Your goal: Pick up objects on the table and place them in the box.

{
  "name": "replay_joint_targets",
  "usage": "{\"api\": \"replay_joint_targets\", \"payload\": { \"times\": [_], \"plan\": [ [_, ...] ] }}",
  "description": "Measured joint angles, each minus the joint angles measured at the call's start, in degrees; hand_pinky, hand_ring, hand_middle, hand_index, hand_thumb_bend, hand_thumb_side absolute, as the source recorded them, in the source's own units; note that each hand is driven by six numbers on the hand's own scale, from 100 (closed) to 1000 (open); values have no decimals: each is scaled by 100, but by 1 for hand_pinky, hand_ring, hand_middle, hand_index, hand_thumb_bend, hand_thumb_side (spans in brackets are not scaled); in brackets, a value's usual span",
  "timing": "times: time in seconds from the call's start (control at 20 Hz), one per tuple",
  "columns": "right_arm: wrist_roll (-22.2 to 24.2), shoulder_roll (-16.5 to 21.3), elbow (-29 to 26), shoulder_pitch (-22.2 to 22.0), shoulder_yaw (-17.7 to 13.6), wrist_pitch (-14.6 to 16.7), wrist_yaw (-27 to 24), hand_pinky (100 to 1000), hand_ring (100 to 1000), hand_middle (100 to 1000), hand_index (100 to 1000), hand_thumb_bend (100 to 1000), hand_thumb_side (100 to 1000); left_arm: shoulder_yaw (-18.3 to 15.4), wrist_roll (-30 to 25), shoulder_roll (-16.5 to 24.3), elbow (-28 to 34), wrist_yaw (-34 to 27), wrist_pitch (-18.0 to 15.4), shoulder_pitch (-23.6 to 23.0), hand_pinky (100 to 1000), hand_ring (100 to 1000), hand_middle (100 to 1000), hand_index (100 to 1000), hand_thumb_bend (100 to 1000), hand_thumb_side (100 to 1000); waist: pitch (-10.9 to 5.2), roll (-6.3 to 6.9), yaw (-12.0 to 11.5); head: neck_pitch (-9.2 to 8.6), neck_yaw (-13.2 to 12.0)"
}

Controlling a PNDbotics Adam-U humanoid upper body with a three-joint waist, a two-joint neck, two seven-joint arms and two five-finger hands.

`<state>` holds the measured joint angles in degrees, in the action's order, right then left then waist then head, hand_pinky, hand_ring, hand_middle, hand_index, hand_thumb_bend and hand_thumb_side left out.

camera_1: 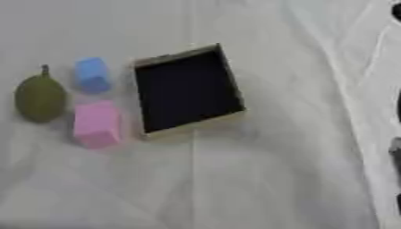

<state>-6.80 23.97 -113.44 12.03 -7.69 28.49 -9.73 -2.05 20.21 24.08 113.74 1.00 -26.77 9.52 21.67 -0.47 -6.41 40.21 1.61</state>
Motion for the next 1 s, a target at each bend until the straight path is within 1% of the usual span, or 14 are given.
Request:
{"api": "replay_joint_targets", "payload": {
  "times": [0.4, 0.55, 0.65, 0.75, 0.9, 1.0],
  "plan": [
    [2, 0, 0, 0, 0, -8, 5, 872, 929, 656, 805, 100, 617, 0, 0, -1, 0, 7, 0, -4, 836, 738, 743, 861, 106, 586, 0, 0, 0, 0, -1],
    [4, 0, 0, -4, 0, -11, 7, 872, 929, 656, 805, 100, 617, -3, 2, 67, 0, 80, 3, -37, 837, 739, 745, 864, 116, 560, 0, 0, 0, 0, 9],
    [4, 0, 0, -26, 0, -11, 11, 872, 929, 656, 805, 100, 617, -36, 27, 252, 0, 215, 38, -105, 837, 741, 747, 867, 128, 540, 0, 2, -6, 0, 31],
    [3, 0, 0, -46, 0, -12, 14, 872, 929, 656, 805, 100, 616, -79, 72, 529, 0, 423, 148, -246, 838, 743, 750, 868, 124, 537, 0, 2, -20, 0, 61],
    [1, 2, 0, -51, -1, -15, 40, 872, 930, 656, 805, 100, 617, -148, 161, 1063, 0, 781, 459, -574, 840, 746, 752, 871, 126, 541, 0, 2, -35, 3, 117],
    [-5, 5, 0, -53, -1, -24, 54, 872, 930, 655, 805, 100, 617, -174, 189, 1433, 0, 936, 727, -781, 844, 754, 761, 878, 130, 582, 0, 7, -53, 4, 148]
  ]
}}
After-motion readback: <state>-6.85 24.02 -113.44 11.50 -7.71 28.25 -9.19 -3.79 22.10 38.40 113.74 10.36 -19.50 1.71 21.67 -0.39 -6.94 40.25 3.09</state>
